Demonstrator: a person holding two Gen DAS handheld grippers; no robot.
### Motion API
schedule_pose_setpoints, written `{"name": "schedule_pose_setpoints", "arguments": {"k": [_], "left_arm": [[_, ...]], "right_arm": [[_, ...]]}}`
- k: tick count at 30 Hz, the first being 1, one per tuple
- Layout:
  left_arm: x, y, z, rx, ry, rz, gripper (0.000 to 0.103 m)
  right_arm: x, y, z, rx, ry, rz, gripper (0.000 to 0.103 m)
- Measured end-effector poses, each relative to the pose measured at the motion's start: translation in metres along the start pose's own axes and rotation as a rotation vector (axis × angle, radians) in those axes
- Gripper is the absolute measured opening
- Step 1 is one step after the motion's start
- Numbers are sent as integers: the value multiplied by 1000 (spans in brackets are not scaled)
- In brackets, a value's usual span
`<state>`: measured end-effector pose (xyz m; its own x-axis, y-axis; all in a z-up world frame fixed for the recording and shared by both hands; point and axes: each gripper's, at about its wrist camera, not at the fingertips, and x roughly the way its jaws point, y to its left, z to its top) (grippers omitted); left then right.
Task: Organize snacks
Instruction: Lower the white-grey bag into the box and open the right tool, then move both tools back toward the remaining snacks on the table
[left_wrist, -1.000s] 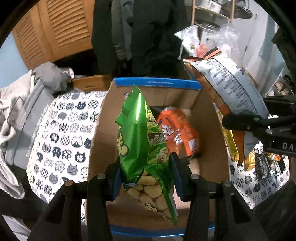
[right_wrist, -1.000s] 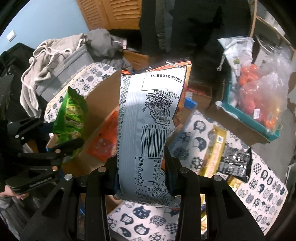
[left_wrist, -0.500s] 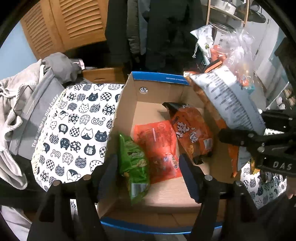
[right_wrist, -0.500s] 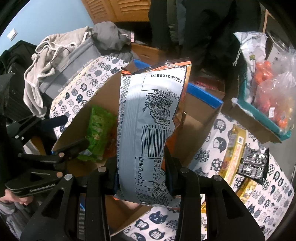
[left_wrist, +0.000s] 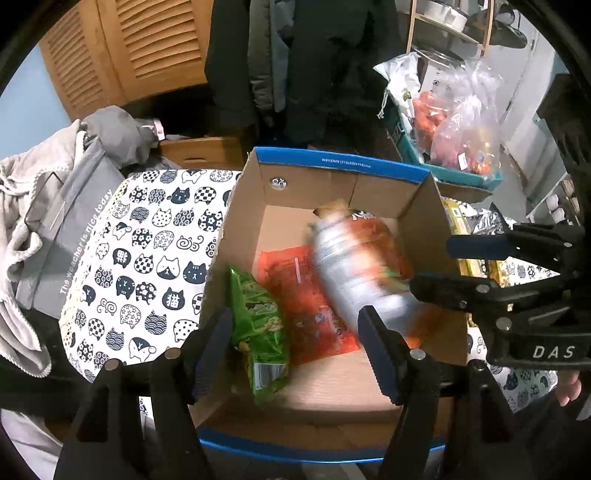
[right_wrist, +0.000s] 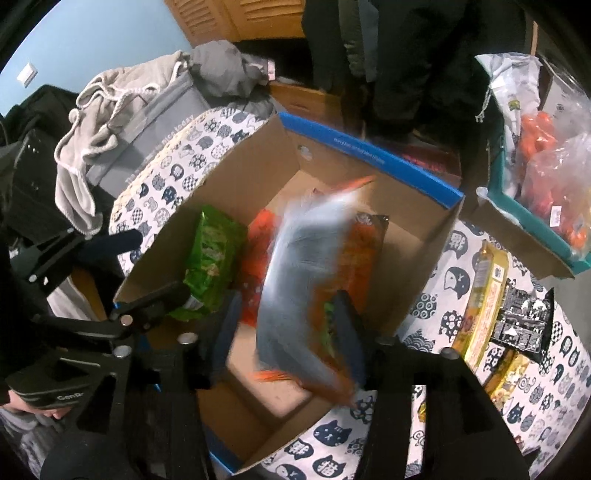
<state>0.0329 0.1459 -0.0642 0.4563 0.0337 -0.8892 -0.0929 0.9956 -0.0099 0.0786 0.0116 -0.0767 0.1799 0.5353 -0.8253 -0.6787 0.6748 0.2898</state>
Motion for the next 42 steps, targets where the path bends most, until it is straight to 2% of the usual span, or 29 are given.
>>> {"name": "schedule_pose_setpoints", "arguments": {"k": [9,19,36,42], "left_arm": [[-6,-15,2,16,-8,-32,72],[-6,-62,2,109,4,-62,72],[0,-136,-2,214,52,-117,72],[2,-166,-8,268,55,-113,75]], "right_arm": [[-18,-15,-10,22,-22,-47,67],[-46,-45,-38,42,-22,-139,72],[-84,-122,-100,164,-25,-233,73],[-92,-150,-125,185,0,-315,76]]}}
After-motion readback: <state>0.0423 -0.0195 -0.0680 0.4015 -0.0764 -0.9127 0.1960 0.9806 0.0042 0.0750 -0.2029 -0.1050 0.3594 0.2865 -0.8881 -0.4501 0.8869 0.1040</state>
